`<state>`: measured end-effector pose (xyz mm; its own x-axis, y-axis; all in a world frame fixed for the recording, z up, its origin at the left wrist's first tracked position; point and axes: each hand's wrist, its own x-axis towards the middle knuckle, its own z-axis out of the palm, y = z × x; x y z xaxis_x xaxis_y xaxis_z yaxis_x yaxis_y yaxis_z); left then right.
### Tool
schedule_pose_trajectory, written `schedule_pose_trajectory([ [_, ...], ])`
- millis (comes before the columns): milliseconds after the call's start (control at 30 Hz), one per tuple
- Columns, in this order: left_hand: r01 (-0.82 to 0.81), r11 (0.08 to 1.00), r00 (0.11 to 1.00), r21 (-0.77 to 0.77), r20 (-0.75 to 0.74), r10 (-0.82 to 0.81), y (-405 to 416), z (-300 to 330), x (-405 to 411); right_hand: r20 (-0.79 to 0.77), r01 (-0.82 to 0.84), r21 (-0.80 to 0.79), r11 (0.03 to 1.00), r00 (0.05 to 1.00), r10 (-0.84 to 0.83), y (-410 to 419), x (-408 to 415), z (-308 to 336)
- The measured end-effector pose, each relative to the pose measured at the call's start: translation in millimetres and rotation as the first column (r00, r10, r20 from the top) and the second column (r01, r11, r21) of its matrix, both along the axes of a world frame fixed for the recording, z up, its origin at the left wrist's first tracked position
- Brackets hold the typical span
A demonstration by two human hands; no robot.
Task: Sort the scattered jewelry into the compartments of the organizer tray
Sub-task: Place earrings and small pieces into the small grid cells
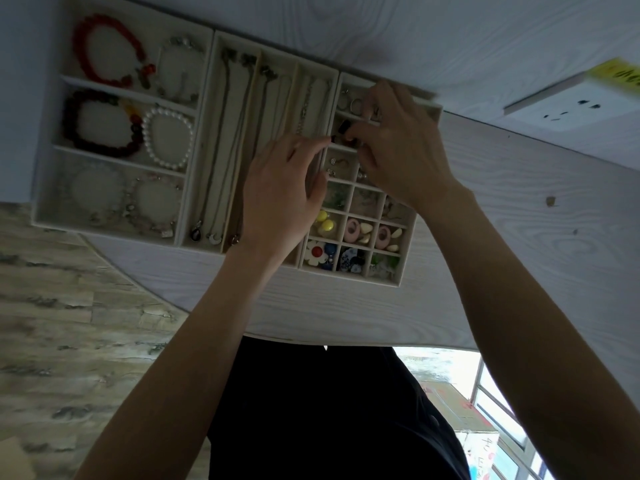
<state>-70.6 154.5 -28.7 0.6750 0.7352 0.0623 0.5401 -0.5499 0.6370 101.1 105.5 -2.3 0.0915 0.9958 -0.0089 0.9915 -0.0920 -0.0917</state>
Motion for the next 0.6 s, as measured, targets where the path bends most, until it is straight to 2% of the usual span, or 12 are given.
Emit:
schedule_pose_trajectory([
  [167,0.005,1.0,1.0,0.005,-0.003,-0.005,1,0,0,0.023,-0.069,-0.042,0.997,0.997,0.07,10,2,5],
  [333,0.01,1.0,1.0,0.007,0.004,-0.01,1,0,-1,0.003,-0.06,-0.116,0.991,0.998,0.061,18,10,8],
  [600,0.01,1.0,1.0,0.01,0.001,-0.01,2,-1,0,-0.264,0.209,0.067,0.976,0.947,-0.184,8,13,-2],
])
